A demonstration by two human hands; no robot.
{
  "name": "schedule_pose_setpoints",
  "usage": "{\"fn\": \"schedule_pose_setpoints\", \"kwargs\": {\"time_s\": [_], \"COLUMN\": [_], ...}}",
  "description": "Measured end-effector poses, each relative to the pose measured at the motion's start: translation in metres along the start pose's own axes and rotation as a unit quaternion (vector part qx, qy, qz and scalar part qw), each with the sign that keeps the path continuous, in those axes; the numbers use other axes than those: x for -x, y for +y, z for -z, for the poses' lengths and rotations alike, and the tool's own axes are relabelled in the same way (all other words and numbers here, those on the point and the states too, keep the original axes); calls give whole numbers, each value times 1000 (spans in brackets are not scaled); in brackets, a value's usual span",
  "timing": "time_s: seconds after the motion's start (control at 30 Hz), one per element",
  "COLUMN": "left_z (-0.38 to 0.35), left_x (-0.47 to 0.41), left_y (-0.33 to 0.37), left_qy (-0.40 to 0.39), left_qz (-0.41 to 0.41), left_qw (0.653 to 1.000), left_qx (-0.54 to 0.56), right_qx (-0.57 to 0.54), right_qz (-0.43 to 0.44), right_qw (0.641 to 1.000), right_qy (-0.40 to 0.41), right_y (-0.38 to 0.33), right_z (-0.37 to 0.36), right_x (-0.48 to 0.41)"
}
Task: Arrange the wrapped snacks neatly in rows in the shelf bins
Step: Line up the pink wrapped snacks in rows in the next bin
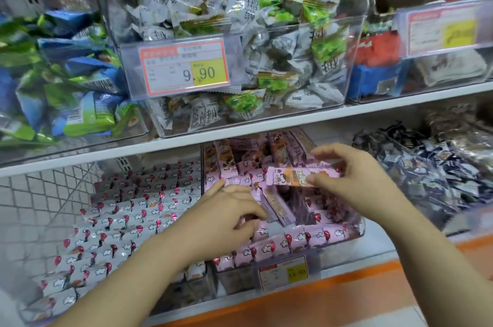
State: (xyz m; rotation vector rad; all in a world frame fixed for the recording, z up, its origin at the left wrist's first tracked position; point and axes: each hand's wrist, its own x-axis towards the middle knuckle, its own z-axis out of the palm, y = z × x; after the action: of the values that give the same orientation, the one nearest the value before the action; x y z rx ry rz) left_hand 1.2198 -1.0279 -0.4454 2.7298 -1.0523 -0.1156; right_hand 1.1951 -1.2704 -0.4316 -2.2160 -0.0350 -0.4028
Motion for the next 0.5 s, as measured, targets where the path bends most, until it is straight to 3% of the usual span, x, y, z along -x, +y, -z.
{"fn": "schedule_pose_setpoints", "kwargs": {"time_s": [0.1,0.27,0.5], "left_z": [6,11,4], "left_x": [-7,-35,-84], "left_y": [5,16,25], "left_qy": [29,68,-1], "left_qz": [6,54,134], "left_qw": [999,996,969], "left_qx": [-21,-30,-210], "right_qx": [-68,-175,-220], "right_qz": [-14,-44,-56], "right_qw": [994,969,959], "right_qy": [90,169,169], "right_y": [5,19,35], "right_z": [3,-3,-3], "right_x": [8,15,21]}}
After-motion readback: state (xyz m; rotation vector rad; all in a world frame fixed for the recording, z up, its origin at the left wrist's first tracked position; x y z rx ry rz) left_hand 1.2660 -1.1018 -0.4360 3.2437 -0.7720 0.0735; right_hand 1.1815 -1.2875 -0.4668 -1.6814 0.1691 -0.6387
